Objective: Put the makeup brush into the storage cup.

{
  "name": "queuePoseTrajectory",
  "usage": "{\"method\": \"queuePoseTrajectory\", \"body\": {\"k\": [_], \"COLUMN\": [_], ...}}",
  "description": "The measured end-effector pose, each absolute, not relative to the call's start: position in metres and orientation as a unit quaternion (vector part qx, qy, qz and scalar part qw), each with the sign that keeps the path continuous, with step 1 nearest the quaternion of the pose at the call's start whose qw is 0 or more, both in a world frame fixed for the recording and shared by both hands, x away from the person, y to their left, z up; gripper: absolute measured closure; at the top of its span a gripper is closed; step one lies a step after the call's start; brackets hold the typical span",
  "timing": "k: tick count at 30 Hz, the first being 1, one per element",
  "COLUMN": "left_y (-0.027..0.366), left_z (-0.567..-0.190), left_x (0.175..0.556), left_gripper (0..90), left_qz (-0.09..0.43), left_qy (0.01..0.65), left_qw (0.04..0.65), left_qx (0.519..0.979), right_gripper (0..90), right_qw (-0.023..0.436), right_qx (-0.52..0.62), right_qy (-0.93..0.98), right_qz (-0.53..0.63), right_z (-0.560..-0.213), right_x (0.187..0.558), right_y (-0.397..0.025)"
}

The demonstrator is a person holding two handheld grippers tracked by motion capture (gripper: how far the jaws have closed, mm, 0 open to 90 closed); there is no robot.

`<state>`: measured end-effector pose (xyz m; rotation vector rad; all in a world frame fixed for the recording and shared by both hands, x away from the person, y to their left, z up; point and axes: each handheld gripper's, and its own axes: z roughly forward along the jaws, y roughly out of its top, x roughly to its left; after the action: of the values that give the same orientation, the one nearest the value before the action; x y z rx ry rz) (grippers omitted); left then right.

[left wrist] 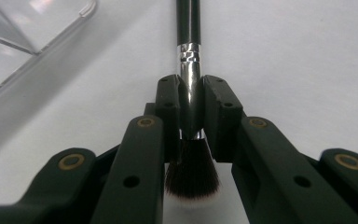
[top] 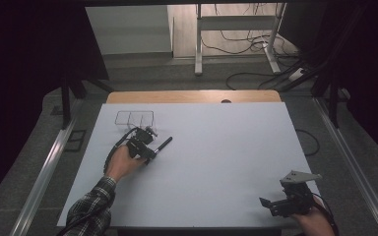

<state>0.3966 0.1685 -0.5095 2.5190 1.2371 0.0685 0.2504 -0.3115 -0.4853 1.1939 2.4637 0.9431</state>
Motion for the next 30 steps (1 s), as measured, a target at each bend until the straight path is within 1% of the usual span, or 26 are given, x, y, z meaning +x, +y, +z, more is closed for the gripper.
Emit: {"method": "queuePoseTrajectory", "body": {"k": [7, 12, 20, 30], "left_y": [0.168, 0.169, 0.173, 0.178], "left_z": [-0.507, -0.502, -0.499, -0.495], "left_x": [0.393, 0.388, 0.383, 0.374], "left_gripper": [77.3, 77.2, 77.2, 77.2], "left_qz": [0.026, 0.026, 0.025, 0.039], "left_qy": [0.426, 0.419, 0.414, 0.413], "left_qw": [0.174, 0.192, 0.206, 0.222], "left_qx": [0.887, 0.887, 0.886, 0.883], "right_gripper": [0.0, 0.0, 0.0, 0.0], "right_qw": [0.123, 0.123, 0.124, 0.124], "right_qx": [0.409, 0.409, 0.408, 0.408], "right_qy": [0.844, 0.844, 0.845, 0.845], "right_qz": [0.323, 0.323, 0.323, 0.323], "right_z": [-0.485, -0.485, -0.485, -0.485], "right_x": [0.25, 0.25, 0.25, 0.25], "right_y": [-0.311, -0.311, -0.311, -0.311]}}
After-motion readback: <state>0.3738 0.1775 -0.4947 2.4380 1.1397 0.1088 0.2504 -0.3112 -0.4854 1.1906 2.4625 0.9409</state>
